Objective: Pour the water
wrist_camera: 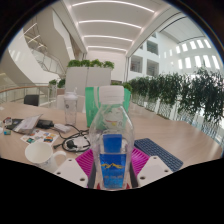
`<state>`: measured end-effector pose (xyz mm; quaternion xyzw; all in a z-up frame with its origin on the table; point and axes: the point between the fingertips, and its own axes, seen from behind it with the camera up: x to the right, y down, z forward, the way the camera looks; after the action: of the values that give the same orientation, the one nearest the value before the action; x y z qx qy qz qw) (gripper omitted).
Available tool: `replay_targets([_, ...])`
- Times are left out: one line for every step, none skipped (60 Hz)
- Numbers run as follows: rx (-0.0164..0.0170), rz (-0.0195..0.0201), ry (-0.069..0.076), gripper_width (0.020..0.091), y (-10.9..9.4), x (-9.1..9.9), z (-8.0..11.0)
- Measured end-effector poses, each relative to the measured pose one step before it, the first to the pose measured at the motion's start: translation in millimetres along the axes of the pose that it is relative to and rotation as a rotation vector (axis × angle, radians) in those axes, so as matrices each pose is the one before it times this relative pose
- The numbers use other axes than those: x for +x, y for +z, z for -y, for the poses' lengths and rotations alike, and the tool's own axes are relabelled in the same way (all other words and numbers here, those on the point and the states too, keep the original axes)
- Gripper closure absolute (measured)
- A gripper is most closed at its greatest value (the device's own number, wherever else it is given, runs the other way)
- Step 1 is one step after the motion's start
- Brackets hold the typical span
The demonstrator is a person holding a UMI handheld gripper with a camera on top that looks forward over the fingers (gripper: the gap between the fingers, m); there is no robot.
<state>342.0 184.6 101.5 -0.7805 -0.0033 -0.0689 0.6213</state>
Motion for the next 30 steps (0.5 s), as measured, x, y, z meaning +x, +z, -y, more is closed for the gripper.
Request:
replay_targets([-0.0053,-0.00174,0.0038,0.0611,2.08,0.96,-4.9])
replay_targets([-0.00574,-0.00122,0.0078,0.0611,1.77,0.76,-4.93])
replay_targets([-0.00733,-0.00184,0.0117,0.0611,1.81,0.98,-5.43])
replay_targets([-0.00723,-0.00241,0.0131,0.0608,1.89,0.94,-5.0])
replay_targets([-0.00803,0.00177,0.0124,0.0609,0.41,14.01,-13.18])
replay_targets([-0.0065,0.0008,0.0165,0.061,1.25,0.19,-5.28])
replay_targets([-0.00778,0.00171,0.0164,0.0609,0.93,0.33,-6.06])
replay_targets([-0.00935,0.00049,0.0156,0.061,1.41,0.58,-5.9])
replay_targets([-0.00224,-0.00388,0.013,0.0609,0.76,1.67,-4.34])
replay_targets([0.00345,-0.00222,0.0092,0.0608,2.49,7.5,-0.99])
replay_targets([0.00531,0.00014,0.0111,0.0609,-0.02,0.61,-0.82])
replay_targets([0.00365,0.00251,0.011,0.0611,-0.19,0.0,-0.87])
replay_targets([0.00329,0.00317,0.0102,0.061,-0.37,-0.48,-0.38])
replay_targets([0.00205,-0.00092,0.0051,0.061,-0.68,0.7,1.83])
replay_targets([-0.00121,-0.00612,0.004,0.061,-8.62,-23.81,7.04])
replay_targets([0.00019,-0.00165,-0.0015,0.0611,-0.15,0.21,-0.39])
replay_targets([0.0003,-0.00119,-0.0027,0.0611,-0.21,-0.22,-0.08])
replay_targets([-0.00077,-0.00065,-0.0022,0.061,0.15,-0.22,-0.14])
replay_targets([-0.00157,-0.00074,-0.0013,0.0611,0.39,-0.05,-0.21])
replay_targets([-0.00198,-0.00148,-0.0006,0.0611,0.41,-0.22,-0.35])
replay_targets([-0.00319,-0.0017,0.0013,0.0611,0.98,1.27,1.83])
replay_targets([-0.0039,-0.00126,0.0022,0.0606,-0.12,0.0,-0.85])
replay_targets([-0.00581,-0.00153,0.0027,0.0593,-0.28,0.89,-1.78])
replay_targets([-0.00817,-0.00224,0.002,0.0584,-0.12,0.12,-1.47])
replay_targets([-0.01099,-0.00178,0.0022,0.0571,-0.68,0.18,-1.65])
replay_targets([-0.01392,-0.00226,0.0031,0.0564,-0.92,0.3,-1.92])
replay_targets([-0.01662,-0.00329,0.0041,0.0549,-0.98,-0.02,-2.37])
replay_targets([-0.01611,-0.00397,0.0049,0.0528,-0.05,1.85,-1.64])
replay_targets([-0.01452,-0.00184,0.004,0.0487,-5.24,-0.99,0.53])
replay_targets([-0.01262,0.00188,0.0041,0.0436,-2.75,-0.64,-1.21])
